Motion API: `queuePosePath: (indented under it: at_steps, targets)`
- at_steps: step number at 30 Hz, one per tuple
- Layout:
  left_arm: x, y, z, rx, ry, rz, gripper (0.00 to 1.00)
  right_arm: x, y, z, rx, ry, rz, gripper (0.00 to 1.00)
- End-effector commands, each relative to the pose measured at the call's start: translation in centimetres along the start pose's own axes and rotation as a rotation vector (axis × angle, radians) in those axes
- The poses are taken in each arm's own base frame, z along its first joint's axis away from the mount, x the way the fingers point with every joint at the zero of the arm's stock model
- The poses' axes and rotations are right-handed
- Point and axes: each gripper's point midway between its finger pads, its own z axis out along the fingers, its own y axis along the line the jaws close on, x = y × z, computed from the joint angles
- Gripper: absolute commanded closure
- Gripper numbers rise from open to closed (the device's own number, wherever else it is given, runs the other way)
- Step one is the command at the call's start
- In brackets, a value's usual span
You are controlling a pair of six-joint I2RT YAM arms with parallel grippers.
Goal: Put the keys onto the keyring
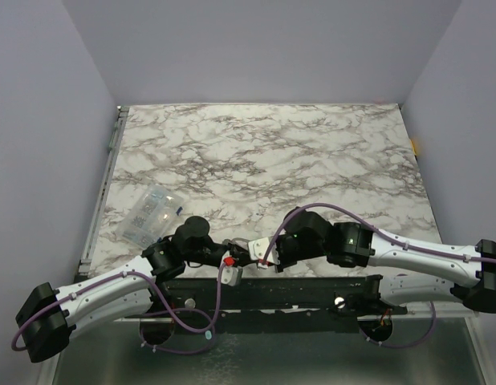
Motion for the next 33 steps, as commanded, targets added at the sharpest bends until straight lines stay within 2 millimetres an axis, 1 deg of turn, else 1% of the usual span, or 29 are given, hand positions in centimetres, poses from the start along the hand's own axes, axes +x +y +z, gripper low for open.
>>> queuePosePath:
  at_steps: [1,7,16,21,26,33]
  targets:
    - [-1.4,1.0,0.1,-0.008,-0.031,0.046,1.00,-0.8,0.2,-0.1,-0.023,-0.010,-0.023,0.99]
    - [-1.4,0.9,0.1,-0.005,-0.028,0.047,1.00,-0.9,0.3,0.0,-0.038,-0.006,-0.032,0.99]
    - [-0.9,0.8,0.2,-0.004,-0.007,0.033,1.00,-0.8,1.2,0.0,-0.068,-0.001,-0.034,0.99]
    - [-0.9,0.9,0.1,-0.012,0.000,0.042,1.00,-0.5,1.6,-0.3,-0.071,0.006,-0.035,0.99]
    - [-0.6,0.8,0.2,-0.009,0.010,0.032,1.00,-0.5,1.6,-0.4,-0.064,0.003,-0.038,0.99]
    - [-0.6,1.0,0.0,-0.018,0.011,0.046,1.00,-0.4,1.8,-0.2,-0.068,0.008,-0.042,0.99]
